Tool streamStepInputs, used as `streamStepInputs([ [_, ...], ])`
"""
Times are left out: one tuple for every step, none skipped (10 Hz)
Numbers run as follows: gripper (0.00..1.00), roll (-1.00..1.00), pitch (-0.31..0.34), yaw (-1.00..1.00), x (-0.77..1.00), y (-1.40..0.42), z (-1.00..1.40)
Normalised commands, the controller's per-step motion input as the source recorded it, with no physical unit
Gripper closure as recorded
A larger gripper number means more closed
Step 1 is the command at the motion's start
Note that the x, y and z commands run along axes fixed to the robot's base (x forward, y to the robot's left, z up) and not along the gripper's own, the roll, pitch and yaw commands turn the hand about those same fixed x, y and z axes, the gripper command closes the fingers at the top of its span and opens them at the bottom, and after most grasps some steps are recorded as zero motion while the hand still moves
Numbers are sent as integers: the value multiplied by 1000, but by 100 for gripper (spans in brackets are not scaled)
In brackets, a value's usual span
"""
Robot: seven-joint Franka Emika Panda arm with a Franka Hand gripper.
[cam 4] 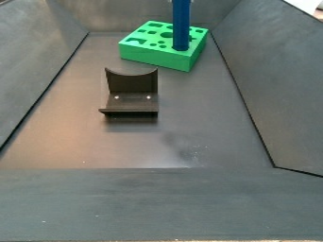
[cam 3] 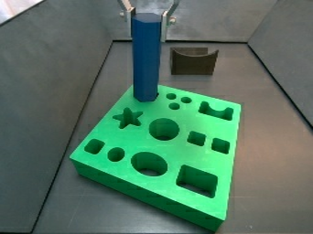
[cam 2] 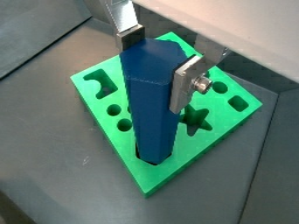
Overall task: Pick up the hexagon object. Move up. Move to above the board. Insert the hexagon object.
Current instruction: Insert the hexagon object.
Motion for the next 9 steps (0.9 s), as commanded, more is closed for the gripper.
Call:
streamStepInputs([
  [100, 24, -126, -186, 123, 89, -334],
  [100, 50, -150, -217, 94, 20, -423],
  [100, 59, -177, -177, 11, 0, -514],
  [100, 74, -190, -143, 0, 0, -600],
  [100, 97, -181, -117, 0, 0, -634],
  [100, 130, -144, -74, 0, 0, -609],
  [100, 103, -113, 0, 0, 0, -537],
  [100, -6, -111, -29, -186, 6, 0],
  [100, 0, 11, 0, 0, 0, 0],
])
